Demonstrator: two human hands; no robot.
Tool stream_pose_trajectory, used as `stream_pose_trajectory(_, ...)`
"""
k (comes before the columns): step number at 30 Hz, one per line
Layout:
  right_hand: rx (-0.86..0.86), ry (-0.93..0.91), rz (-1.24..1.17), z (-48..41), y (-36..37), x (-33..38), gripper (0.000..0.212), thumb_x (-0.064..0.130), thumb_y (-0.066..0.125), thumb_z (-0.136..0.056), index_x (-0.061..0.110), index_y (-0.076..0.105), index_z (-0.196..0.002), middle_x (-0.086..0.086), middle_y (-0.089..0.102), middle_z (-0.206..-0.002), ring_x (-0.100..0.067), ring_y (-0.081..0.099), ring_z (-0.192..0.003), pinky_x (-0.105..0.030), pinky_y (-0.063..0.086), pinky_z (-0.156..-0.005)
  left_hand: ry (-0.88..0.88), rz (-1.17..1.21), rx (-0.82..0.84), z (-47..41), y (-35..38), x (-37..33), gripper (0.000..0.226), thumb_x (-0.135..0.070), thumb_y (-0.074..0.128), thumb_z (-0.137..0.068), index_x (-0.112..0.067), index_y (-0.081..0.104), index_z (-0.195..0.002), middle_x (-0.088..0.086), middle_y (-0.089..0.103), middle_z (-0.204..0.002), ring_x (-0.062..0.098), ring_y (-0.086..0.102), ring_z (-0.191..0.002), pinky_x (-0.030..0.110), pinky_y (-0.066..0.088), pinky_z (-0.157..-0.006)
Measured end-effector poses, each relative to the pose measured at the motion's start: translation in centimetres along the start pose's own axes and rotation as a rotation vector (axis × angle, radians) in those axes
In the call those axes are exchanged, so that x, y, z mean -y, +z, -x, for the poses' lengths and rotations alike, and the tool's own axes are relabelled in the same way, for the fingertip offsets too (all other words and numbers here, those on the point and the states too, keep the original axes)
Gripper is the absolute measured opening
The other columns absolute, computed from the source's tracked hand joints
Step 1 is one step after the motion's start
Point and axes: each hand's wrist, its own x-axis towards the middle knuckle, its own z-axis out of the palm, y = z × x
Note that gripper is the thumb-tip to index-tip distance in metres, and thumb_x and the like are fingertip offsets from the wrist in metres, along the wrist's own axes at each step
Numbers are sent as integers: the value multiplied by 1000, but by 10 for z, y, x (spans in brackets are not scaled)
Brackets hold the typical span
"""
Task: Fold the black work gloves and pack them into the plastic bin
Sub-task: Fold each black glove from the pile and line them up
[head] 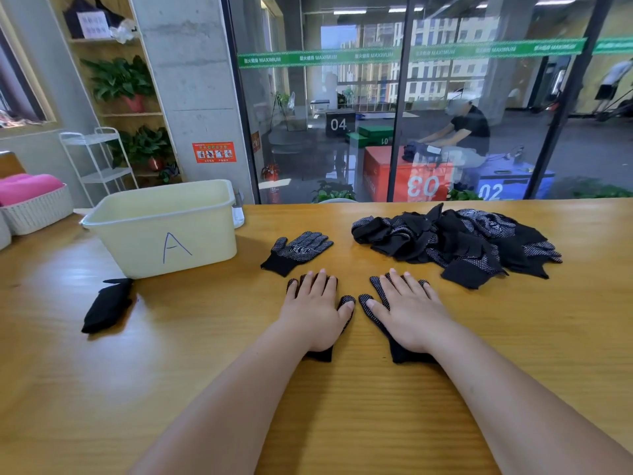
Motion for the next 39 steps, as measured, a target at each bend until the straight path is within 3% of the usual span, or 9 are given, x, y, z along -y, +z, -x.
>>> stream_pose_trajectory(9,-41,-121,-42,51,-1,19,77,70,10,-106,28,1,-170,11,-17,-175,-14,-19,-162,-47,-4,-133,19,94,-216,56,3,11,65,-57,17,-112,-26,19,-170,-2,11,-179,20,-1,-165,46,2,-134)
stream_pose_trajectory(14,29,-105,-24,59,8,32,79,71,11,-106,27,-5,-170,10,-18,-175,-14,-19,-161,-48,-5,-133,63,19,-49,75,6,19,72,-63,16,-110,-27,2,-172,-4,-8,-179,20,-13,-164,45,-3,-134)
stream_pose_trajectory(22,-66,-289,-371,61,-6,13,76,69,20,-103,33,19,-169,20,2,-175,2,-7,-160,-40,5,-134,67,205,-122,84,-6,44,68,-59,25,-112,-27,14,-171,-9,2,-179,12,-9,-164,42,1,-134)
stream_pose_trajectory(26,-26,-318,-225,74,6,-5,63,59,28,-110,36,22,-168,22,6,-174,4,-4,-159,-36,4,-134,139,144,-10,96,-5,73,73,-65,27,-110,-30,10,-172,-15,-4,-178,8,-13,-163,38,0,-134)
stream_pose_trajectory(29,-76,-302,-203,75,15,0,63,61,31,-109,38,22,-168,22,6,-174,3,-4,-159,-36,5,-134,134,94,-74,97,4,75,75,-70,22,-108,-33,8,-171,-16,-6,-178,6,-15,-162,37,-3,-134)
stream_pose_trajectory(31,-118,-302,-255,76,13,2,62,61,35,-108,39,29,-166,24,11,-173,3,-2,-160,-36,7,-133,138,142,-158,100,6,73,73,-69,28,-108,-33,19,-170,-17,5,-177,5,-8,-163,36,-2,-134)
stream_pose_trajectory(34,-271,-339,-333,85,7,-3,46,56,47,-107,45,53,-151,31,31,-164,5,11,-158,-31,15,-129,215,299,-383,109,0,78,54,-61,48,-106,-34,55,-153,-23,40,-163,4,23,-157,38,18,-132)
stream_pose_trajectory(36,-345,-369,-398,90,6,-10,27,48,57,-105,47,69,-129,36,51,-143,7,35,-144,-33,35,-119,281,343,-510,114,-3,83,29,-53,61,-103,-37,73,-125,-28,58,-136,2,44,-137,37,39,-118)
stream_pose_trajectory(39,-314,-389,-395,91,7,-12,14,39,67,-100,46,75,-109,35,59,-120,3,50,-124,-35,48,-103,290,354,-495,115,-4,82,8,-46,71,-98,-39,76,-97,-28,62,-109,3,53,-113,37,47,-101)
